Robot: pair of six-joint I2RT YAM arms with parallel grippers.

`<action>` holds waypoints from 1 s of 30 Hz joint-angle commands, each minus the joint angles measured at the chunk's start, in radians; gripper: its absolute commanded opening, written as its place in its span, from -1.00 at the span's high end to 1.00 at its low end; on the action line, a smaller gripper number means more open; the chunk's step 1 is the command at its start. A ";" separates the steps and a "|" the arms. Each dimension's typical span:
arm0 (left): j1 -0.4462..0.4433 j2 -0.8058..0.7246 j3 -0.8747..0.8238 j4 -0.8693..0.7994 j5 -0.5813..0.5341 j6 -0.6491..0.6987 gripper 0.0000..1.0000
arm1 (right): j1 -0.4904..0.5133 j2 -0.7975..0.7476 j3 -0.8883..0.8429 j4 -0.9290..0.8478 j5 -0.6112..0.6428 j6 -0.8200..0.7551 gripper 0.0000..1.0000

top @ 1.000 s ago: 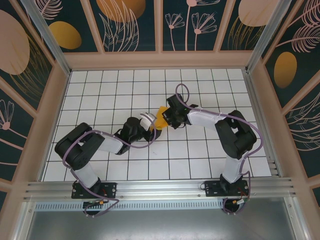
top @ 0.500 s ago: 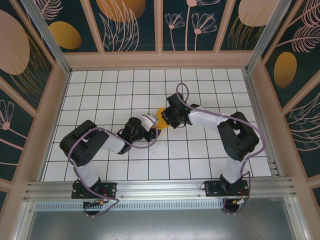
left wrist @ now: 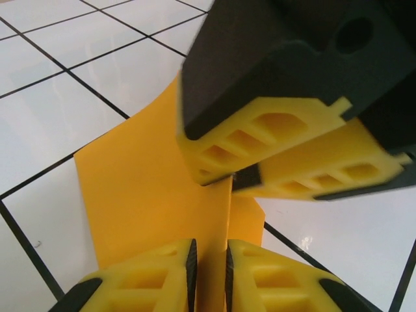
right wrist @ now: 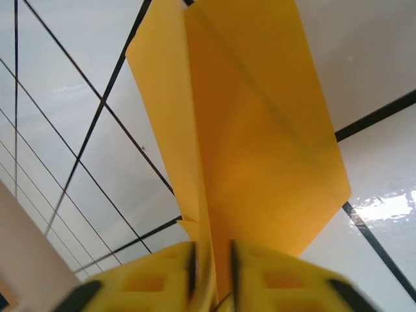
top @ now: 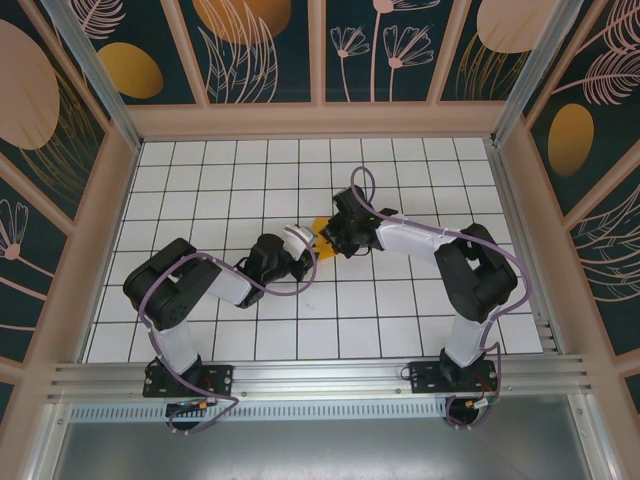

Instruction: Fold a paper plane with a square sheet of paper (pick it up from the middle)

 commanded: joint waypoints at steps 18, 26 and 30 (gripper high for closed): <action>0.023 0.010 -0.053 0.076 0.081 -0.361 0.66 | -0.152 -0.135 -0.213 0.322 -0.226 -0.495 0.01; 0.056 0.025 -0.006 -0.008 0.154 -0.541 0.68 | -0.147 -0.071 -0.195 0.349 -0.296 -0.636 0.14; 0.076 0.050 0.024 -0.036 0.193 -0.626 0.70 | -0.145 -0.054 -0.188 0.329 -0.262 -0.660 0.14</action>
